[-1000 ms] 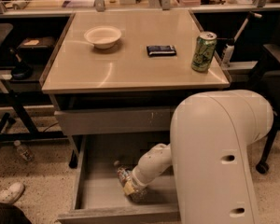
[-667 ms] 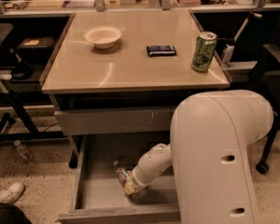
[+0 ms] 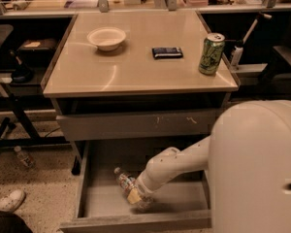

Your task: Pick water bottle from middle drawer and place on counter

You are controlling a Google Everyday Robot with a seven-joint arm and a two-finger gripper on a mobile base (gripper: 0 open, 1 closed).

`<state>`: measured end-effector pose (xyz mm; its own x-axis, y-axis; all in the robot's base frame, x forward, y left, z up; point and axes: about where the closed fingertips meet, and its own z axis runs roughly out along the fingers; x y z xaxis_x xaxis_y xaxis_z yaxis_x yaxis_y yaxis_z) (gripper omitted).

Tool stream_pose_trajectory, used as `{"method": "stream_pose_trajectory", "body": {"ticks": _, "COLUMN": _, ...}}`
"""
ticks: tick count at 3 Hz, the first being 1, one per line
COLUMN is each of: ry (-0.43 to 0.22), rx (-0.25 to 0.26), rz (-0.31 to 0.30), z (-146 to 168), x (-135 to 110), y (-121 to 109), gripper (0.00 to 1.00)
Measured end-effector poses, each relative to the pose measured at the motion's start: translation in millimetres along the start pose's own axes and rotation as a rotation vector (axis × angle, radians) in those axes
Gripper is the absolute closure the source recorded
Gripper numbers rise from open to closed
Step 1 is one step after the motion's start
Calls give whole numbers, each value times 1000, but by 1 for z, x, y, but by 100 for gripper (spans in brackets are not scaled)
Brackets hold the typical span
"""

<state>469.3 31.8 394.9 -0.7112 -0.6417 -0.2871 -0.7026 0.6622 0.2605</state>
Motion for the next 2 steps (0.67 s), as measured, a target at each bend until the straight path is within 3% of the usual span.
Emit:
{"method": "stream_pose_trajectory", "body": {"ticks": 1, "ry": -23, "rx": 15, "rz": -18, "z": -78, "x": 6, "y": 1, "gripper": 100}}
{"method": "stream_pose_trajectory", "body": {"ticks": 2, "ry": -23, "rx": 15, "rz": -18, "z": -79, "x": 6, "y": 1, "gripper": 100}}
